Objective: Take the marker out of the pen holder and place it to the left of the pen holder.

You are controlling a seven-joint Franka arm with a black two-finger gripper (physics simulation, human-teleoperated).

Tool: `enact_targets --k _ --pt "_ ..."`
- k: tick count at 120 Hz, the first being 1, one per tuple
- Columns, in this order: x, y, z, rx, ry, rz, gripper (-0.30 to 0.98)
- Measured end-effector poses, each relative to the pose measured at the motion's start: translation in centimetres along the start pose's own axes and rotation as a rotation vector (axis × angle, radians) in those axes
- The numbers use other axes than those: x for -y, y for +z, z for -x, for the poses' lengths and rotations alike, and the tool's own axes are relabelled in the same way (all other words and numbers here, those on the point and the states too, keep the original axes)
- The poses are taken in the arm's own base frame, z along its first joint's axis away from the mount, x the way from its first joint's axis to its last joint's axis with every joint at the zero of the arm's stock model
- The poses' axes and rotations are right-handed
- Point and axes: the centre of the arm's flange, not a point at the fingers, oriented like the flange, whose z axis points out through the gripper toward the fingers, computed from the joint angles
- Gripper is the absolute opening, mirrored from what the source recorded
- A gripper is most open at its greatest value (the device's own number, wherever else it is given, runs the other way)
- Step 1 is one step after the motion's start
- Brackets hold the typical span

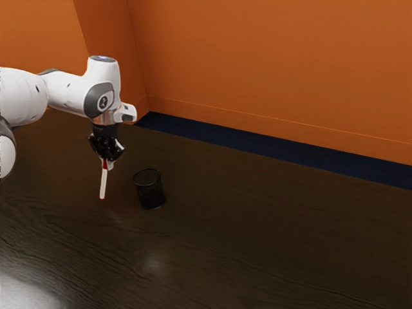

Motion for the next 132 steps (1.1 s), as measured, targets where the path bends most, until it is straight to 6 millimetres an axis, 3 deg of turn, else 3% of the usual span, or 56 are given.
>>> enact_targets --k 7,31,37,49,56,66,74,81,93,100,120,132 --pt "0.0 0.1 -0.1 0.002 0.005 0.001 -0.07" --pt "-0.3 0.0 -0.1 -0.001 0.024 0.018 0.35" --pt "-0.3 -0.9 0.1 -0.015 0.030 0.016 0.42" --pt "-0.3 -8.5 2.3 -0.121 0.042 -0.013 0.52" --pt "-0.5 -14.9 5.1 -0.216 0.048 -0.034 0.56" --pt "-3.6 -25.0 10.5 -0.340 0.098 -0.046 0.60" --pt "-6.3 -28.4 13.0 -0.364 0.149 -0.042 0.62" --pt "-7.0 -29.4 14.2 -0.355 0.166 -0.037 0.64" --pt "-3.7 -29.1 15.8 -0.315 0.109 -0.029 0.66" --pt "-3.0 -29.1 16.6 -0.297 0.092 -0.012 0.66" --pt "-5.9 -29.8 17.6 -0.263 0.128 0.015 0.68" --pt "-6.5 -29.5 17.9 -0.241 0.122 0.023 0.68"
